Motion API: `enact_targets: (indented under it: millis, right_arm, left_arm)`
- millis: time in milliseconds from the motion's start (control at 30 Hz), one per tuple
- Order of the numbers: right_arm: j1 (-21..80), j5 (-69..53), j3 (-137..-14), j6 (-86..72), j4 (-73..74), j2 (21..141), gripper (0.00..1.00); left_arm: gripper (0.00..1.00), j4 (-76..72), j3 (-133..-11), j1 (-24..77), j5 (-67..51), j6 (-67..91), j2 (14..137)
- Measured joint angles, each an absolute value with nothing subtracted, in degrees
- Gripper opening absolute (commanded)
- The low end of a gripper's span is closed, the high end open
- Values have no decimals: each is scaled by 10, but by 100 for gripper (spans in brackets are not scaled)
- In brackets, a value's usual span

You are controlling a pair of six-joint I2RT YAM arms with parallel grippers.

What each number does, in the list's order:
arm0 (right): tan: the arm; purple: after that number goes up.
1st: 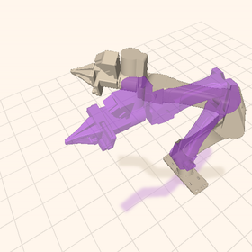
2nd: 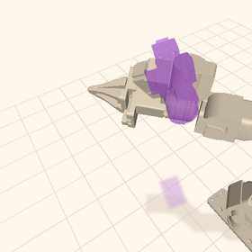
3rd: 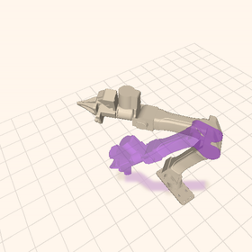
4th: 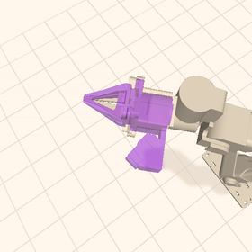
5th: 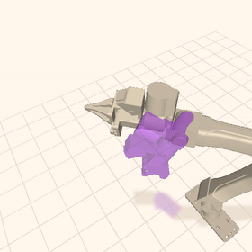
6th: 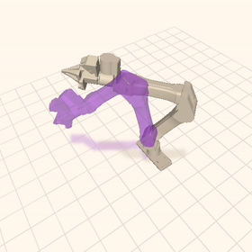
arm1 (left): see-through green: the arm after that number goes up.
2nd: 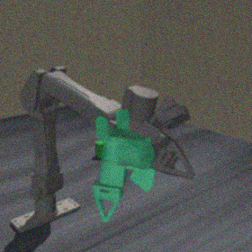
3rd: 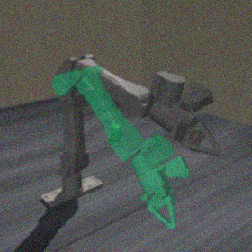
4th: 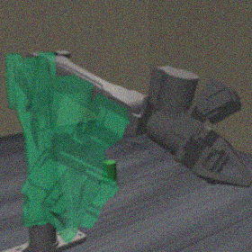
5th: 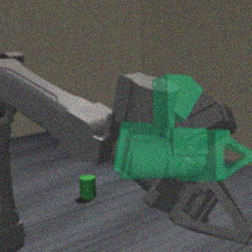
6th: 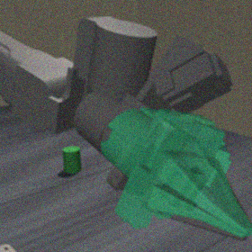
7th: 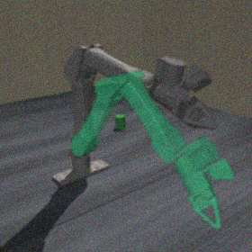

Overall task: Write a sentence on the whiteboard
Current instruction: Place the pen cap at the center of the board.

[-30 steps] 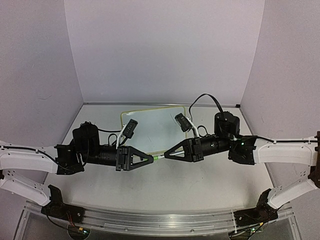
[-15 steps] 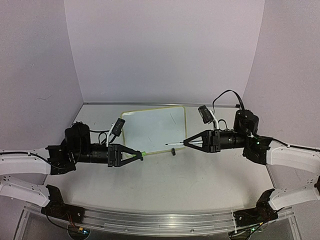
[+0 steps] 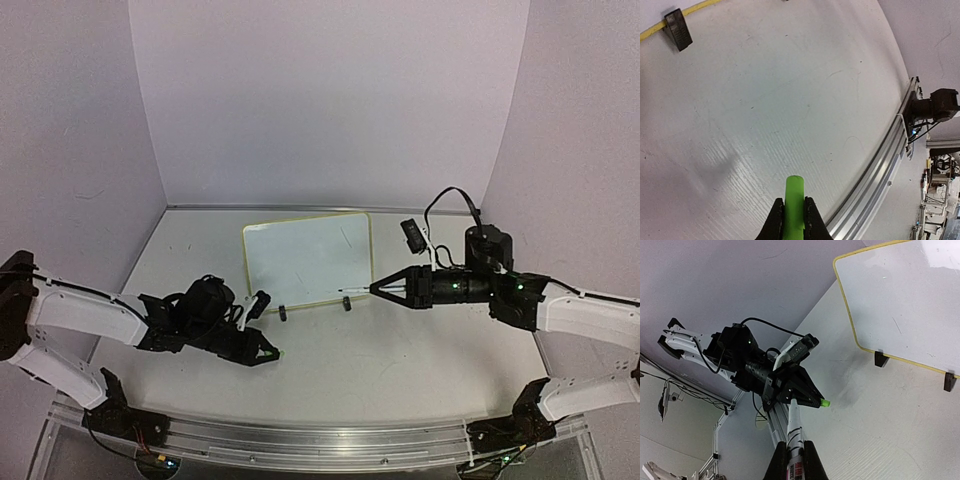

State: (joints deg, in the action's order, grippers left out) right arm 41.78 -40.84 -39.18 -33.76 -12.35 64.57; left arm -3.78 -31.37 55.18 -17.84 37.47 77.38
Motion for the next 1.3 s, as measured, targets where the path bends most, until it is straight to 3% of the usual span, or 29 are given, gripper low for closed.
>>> enact_targets:
  millis: [200, 533, 667, 1000, 1300]
  right_arm:
    - [431, -380, -392, -334, -119, 670, 0]
    - [435, -350, -392, -329, -111, 678, 0]
    - [439, -324, -392, -328, -96, 678, 0]
    - [461, -250, -400, -325, -65, 676, 0]
    - [504, -233, -464, -325, -95, 773, 0]
  left_arm:
    - [16, -24, -314, 552, -163, 373, 827]
    - [76, 11, -318, 552, -117, 374, 835]
    - [87, 39, -322, 551, -94, 377, 817]
    - [94, 160, -351, 490, -77, 365, 728]
    - [92, 294, -522, 305, -217, 249, 724]
